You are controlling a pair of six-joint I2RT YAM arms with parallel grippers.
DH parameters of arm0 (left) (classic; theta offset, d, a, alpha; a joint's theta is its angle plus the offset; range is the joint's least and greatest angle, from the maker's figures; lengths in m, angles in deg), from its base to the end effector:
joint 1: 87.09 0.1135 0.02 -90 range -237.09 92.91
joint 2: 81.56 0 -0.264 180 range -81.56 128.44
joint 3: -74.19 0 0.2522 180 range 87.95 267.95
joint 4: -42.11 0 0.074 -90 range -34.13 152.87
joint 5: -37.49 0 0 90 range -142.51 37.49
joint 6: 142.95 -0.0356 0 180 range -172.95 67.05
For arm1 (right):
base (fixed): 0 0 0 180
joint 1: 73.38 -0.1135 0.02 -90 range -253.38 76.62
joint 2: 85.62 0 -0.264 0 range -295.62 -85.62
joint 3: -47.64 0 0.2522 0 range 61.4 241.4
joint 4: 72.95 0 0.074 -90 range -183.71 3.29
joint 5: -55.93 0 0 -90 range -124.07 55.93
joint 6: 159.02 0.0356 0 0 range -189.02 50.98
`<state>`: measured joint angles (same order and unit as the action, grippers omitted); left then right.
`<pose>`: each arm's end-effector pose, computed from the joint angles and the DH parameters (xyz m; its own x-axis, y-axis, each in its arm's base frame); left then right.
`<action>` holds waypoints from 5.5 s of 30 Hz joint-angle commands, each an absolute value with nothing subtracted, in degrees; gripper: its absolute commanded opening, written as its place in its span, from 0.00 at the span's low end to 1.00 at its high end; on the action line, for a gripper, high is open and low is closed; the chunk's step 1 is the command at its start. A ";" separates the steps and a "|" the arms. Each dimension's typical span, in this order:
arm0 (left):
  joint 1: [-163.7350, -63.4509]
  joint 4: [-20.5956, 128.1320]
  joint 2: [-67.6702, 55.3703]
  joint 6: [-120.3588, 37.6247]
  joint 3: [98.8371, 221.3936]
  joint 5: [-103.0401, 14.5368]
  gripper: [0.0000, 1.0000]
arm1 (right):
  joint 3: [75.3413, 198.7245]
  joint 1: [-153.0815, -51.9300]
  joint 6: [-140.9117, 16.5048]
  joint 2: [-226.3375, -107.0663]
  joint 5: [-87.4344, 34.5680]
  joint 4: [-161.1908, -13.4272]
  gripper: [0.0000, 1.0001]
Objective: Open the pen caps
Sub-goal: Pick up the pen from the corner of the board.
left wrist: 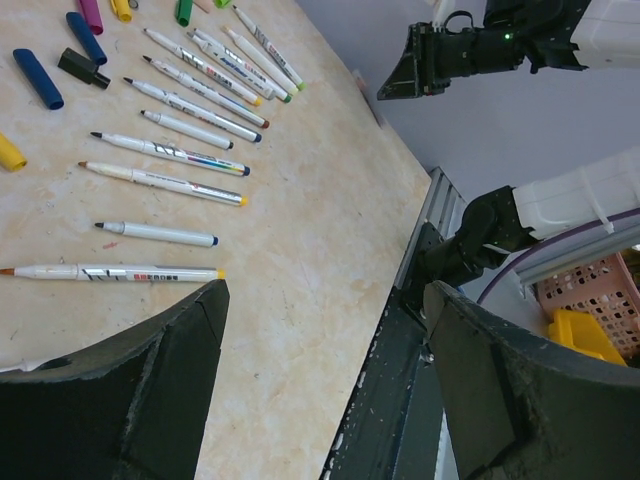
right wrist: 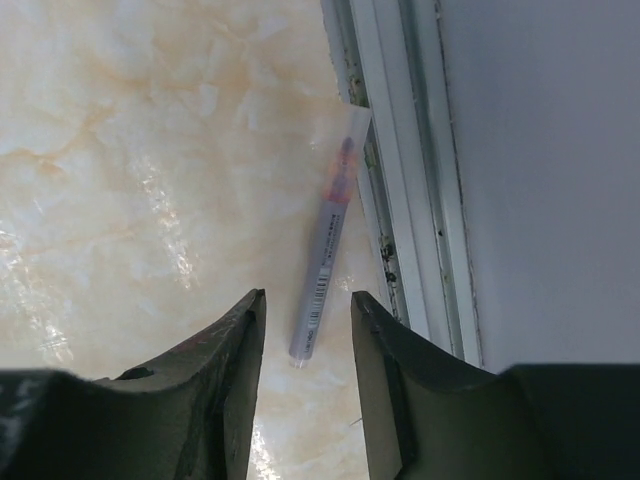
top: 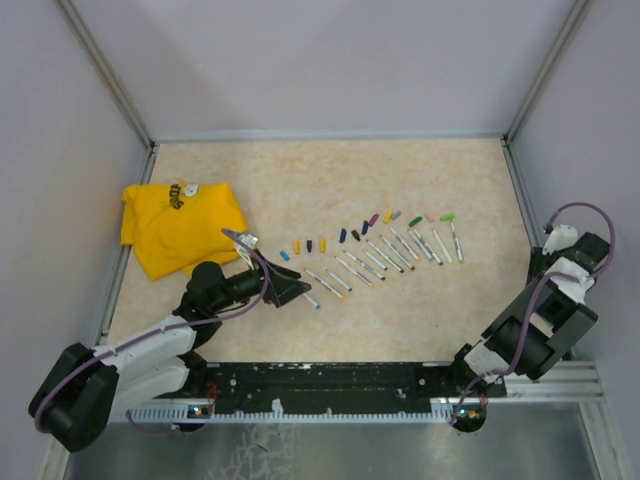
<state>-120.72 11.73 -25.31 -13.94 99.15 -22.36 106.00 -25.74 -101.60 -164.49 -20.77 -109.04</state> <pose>0.1513 -0.1221 0.2004 -0.5749 -0.2713 -0.7719 0.6887 0.3489 -0.6356 0.1846 -0.1903 0.1935 -0.8153 0.1163 -0.5673 0.2312 0.9636 -0.1346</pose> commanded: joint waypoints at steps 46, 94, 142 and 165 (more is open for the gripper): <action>-120.51 7.74 -26.47 -13.25 97.25 -21.40 0.84 | 107.59 -24.69 -122.09 -172.90 -11.48 -120.35 0.11; -121.57 -22.70 -7.25 -4.75 94.30 -16.64 0.82 | 115.79 -38.15 -122.71 -159.54 7.98 -136.24 0.00; -133.56 -24.39 7.64 3.10 108.85 -51.68 0.76 | 115.84 -96.22 -95.03 -158.42 12.39 -117.74 0.00; -137.90 -25.83 17.66 8.62 114.69 -52.98 0.13 | 114.93 -100.36 -94.86 -158.53 4.54 -115.73 0.00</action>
<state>-137.53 -23.39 16.24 7.35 113.70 -53.97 114.96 -99.55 -95.30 -158.66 5.48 -118.05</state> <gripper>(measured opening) 0.224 0.039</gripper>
